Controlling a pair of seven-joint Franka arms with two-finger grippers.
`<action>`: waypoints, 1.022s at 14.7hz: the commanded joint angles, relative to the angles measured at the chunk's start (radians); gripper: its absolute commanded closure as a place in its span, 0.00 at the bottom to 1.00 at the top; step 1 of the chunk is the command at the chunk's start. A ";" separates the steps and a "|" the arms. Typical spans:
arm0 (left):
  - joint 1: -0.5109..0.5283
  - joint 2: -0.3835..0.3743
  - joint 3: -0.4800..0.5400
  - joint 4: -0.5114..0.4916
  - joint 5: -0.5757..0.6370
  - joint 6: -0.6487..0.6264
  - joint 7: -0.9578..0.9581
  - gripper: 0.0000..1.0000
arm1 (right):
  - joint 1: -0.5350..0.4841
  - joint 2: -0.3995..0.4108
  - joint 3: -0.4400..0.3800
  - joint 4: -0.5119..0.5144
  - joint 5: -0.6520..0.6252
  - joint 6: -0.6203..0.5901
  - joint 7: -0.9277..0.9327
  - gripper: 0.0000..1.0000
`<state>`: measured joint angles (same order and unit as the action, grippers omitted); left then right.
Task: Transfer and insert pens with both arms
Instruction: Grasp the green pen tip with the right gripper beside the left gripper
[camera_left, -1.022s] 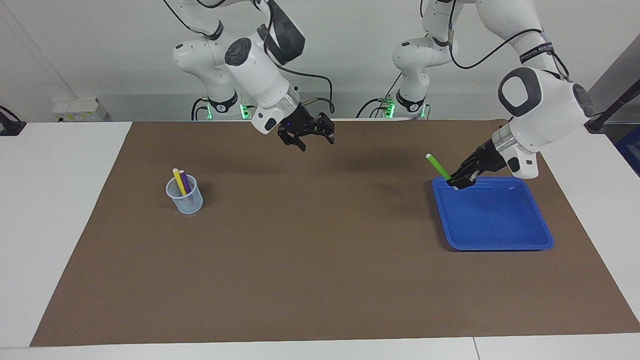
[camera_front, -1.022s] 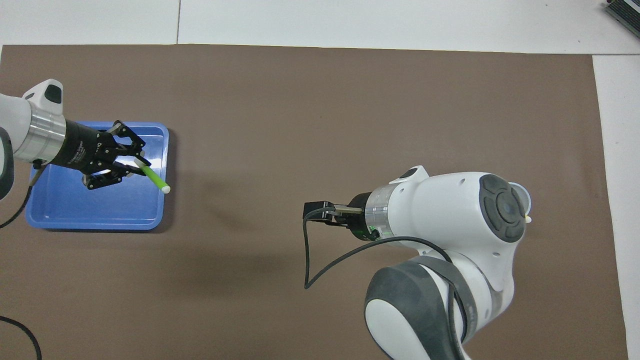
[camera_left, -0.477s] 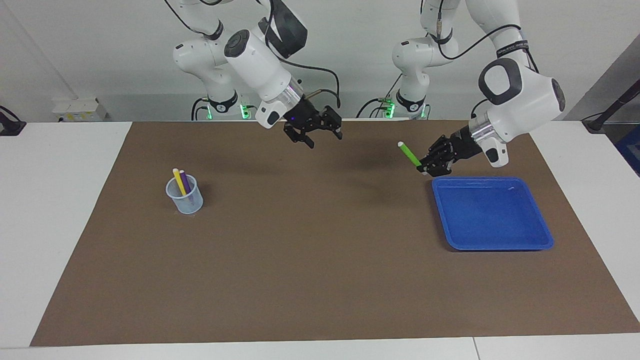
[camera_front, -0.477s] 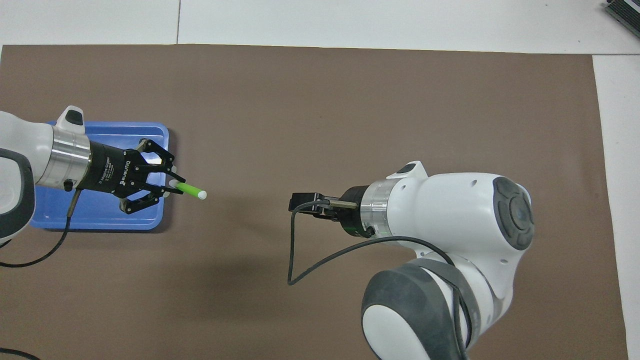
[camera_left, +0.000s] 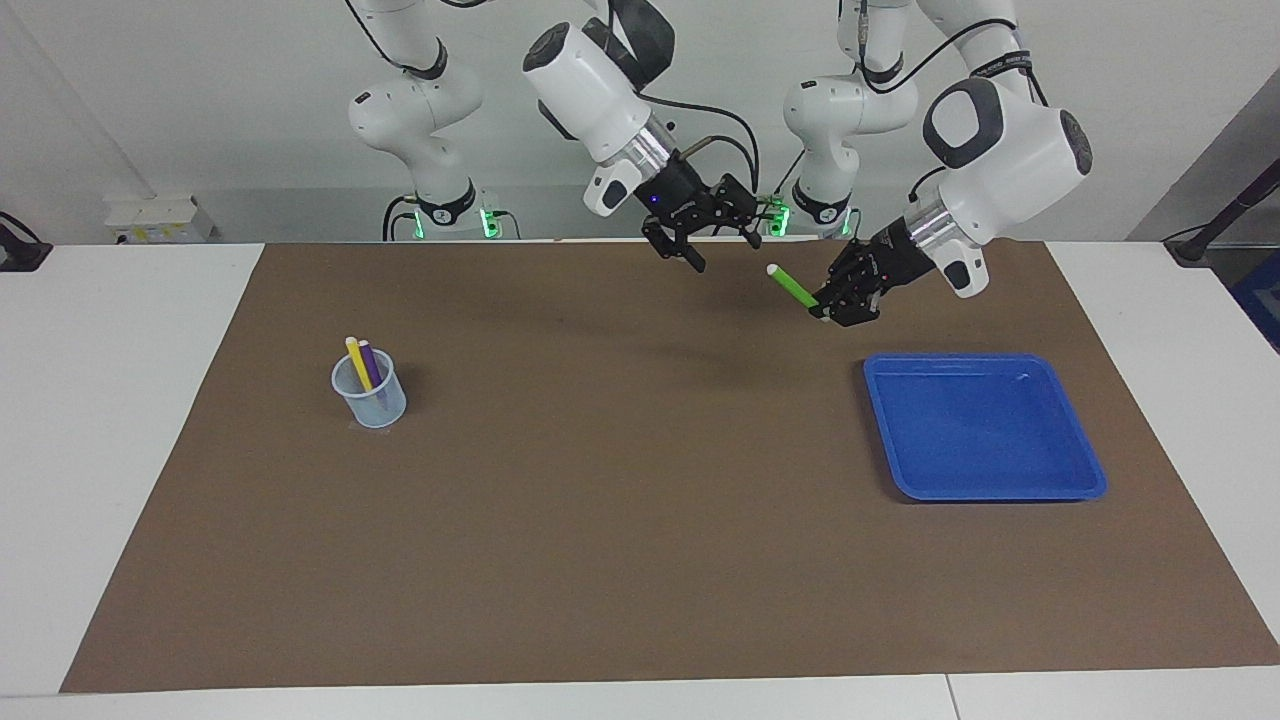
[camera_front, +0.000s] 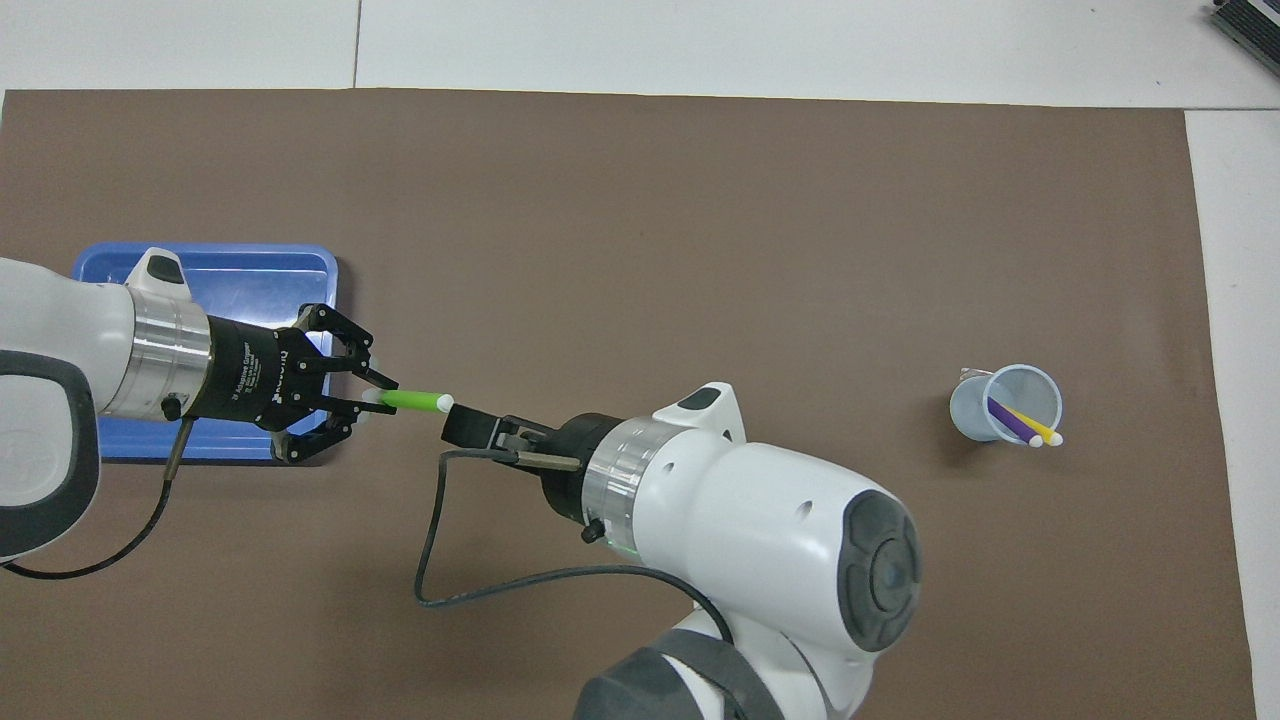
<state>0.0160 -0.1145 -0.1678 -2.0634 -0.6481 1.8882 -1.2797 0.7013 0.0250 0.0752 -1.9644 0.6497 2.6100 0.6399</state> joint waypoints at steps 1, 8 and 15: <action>-0.047 -0.050 0.013 -0.063 -0.015 0.057 -0.043 1.00 | 0.010 0.041 -0.003 0.042 0.016 0.016 0.021 0.04; -0.050 -0.066 0.013 -0.066 -0.015 0.051 -0.055 1.00 | 0.013 0.104 -0.003 0.091 0.002 0.041 0.014 0.22; -0.050 -0.071 0.013 -0.066 -0.015 0.045 -0.055 1.00 | 0.013 0.104 -0.003 0.091 0.002 0.041 0.014 0.53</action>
<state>-0.0184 -0.1483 -0.1673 -2.0910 -0.6481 1.9205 -1.3214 0.7134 0.1174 0.0720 -1.8857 0.6495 2.6358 0.6550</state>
